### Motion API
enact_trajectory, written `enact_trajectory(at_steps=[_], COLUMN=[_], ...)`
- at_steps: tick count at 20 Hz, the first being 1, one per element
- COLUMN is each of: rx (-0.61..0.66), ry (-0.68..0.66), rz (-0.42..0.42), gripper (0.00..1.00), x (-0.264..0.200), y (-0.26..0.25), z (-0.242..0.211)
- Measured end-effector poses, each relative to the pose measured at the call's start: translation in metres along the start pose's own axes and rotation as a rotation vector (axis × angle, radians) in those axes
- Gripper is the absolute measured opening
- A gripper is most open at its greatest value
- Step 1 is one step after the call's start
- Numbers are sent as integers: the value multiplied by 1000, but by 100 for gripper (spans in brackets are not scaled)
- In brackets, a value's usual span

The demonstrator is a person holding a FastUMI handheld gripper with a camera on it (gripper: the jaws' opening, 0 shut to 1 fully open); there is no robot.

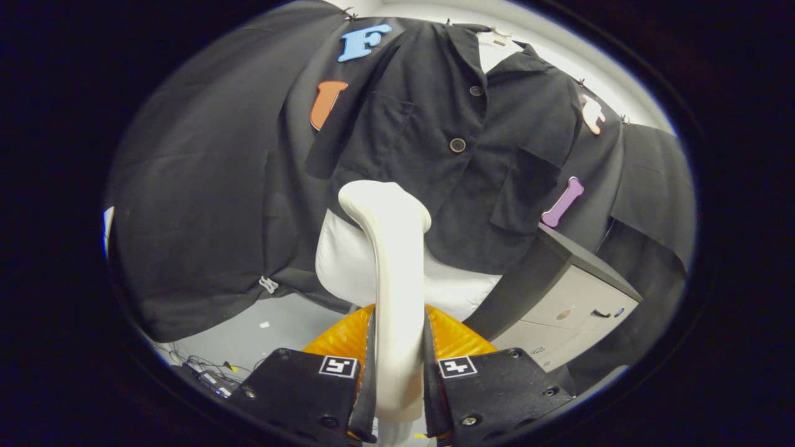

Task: Iron the clothes twice with a garment steamer, once on the left side and once on the right side.

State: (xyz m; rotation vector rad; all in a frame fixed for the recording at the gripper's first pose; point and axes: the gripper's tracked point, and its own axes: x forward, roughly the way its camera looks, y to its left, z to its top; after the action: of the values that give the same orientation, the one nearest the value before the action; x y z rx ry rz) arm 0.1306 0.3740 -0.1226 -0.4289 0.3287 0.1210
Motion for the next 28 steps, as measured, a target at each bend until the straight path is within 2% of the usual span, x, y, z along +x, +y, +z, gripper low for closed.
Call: enact_trajectory(at_steps=[2, 4, 11, 15, 28], rx=[0, -8, -19, 22, 96], ry=[-1, 5, 28, 52, 121], rz=[-7, -12, -40, -71, -142], gripper=[34, 34, 34, 34, 34], x=[-29, -39, -62, -64, -96], y=[-19, -26, -67, -93, -249], z=[-7, -9, -13, -19, -71])
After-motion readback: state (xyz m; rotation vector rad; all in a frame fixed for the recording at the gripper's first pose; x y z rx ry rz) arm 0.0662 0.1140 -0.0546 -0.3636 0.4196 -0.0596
